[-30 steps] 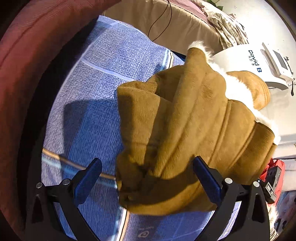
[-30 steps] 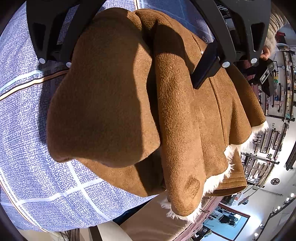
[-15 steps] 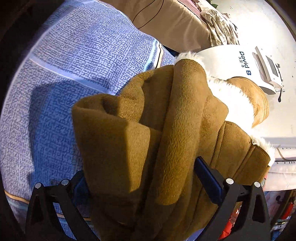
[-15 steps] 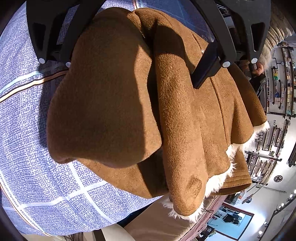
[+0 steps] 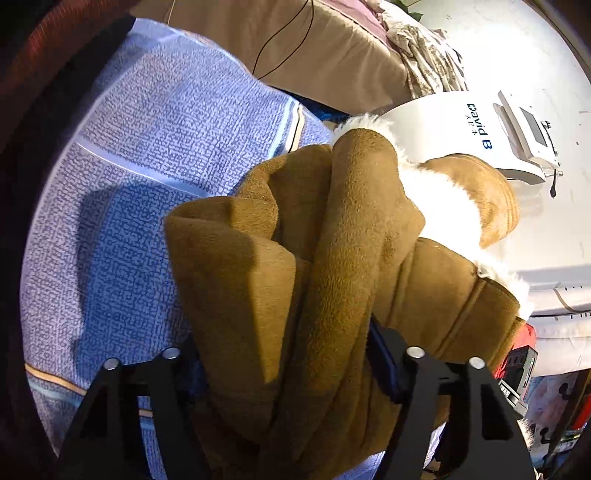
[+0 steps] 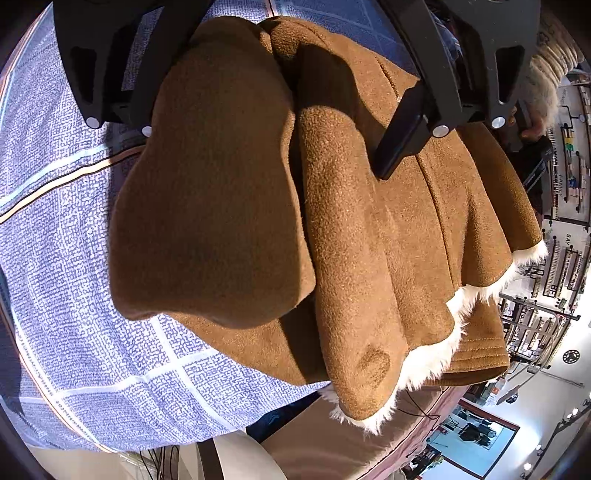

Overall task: Fold large clothes
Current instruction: 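Grasp the folded jacket with the left gripper while the right gripper holds it, then carry the folded jacket with both grippers and lower it onto the red pillow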

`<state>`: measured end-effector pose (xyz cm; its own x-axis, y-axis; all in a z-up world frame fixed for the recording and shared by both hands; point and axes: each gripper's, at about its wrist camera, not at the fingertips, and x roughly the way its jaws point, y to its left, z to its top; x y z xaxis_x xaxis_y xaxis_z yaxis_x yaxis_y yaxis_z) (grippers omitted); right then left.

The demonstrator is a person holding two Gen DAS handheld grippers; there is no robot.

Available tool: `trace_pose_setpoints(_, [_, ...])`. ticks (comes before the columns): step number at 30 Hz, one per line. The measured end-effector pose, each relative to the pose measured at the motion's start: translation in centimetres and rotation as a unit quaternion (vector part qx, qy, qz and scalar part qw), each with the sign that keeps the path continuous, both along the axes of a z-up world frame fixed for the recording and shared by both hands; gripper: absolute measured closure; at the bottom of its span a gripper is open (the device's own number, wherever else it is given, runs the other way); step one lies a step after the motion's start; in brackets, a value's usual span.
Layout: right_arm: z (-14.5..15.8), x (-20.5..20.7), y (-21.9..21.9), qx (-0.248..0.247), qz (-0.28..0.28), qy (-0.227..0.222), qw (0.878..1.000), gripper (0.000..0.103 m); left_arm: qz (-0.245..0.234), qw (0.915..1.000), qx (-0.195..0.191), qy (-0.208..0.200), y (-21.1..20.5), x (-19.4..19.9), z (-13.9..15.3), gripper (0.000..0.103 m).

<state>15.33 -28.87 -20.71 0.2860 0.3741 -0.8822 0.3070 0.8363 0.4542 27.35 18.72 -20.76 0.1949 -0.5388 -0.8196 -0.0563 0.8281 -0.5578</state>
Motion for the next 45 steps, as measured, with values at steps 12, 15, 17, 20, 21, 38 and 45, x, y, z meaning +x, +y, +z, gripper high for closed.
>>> trace_pose_setpoints(12, [8.4, -4.9, 4.2, -0.055, 0.057, -0.049, 0.996, 0.057, -0.023, 0.9985, -0.025, -0.044, 0.6, -6.2, 6.8, 0.057])
trace_pose_setpoints(15, [10.6, -7.9, 4.8, -0.062, 0.061, -0.052, 0.995, 0.058, -0.031, 0.9983, -0.037, -0.034, 0.9, -9.2, 7.9, 0.058])
trace_pose_setpoints(17, [12.0, -10.2, 5.4, -0.073, 0.074, -0.057, 0.993, 0.058, -0.038, 0.9981, -0.041, -0.025, 0.9, -11.0, 8.4, 0.058])
trace_pose_setpoints(20, [13.8, -13.9, 5.9, -0.084, 0.086, -0.053, 0.991, 0.059, -0.066, 0.9968, -0.040, -0.023, 0.3, -13.3, 9.7, 0.058])
trace_pose_setpoints(21, [14.4, -15.0, 6.1, -0.089, 0.090, -0.050, 0.991, 0.060, -0.078, 0.9959, -0.038, -0.026, 0.0, -14.1, 10.0, 0.058])
trace_pose_setpoints(38, [34.7, -30.7, -3.4, -0.226, -0.073, -0.176, 0.955, 0.064, -0.340, 0.9002, -0.174, -0.209, -28.2, -12.4, 27.9, 0.058])
trace_pose_setpoints(45, [41.2, -39.6, -15.6, -0.279, -0.239, -0.239, 0.899, 0.063, -0.434, 0.8379, -0.233, -0.236, -48.2, -13.6, 32.5, 0.058])
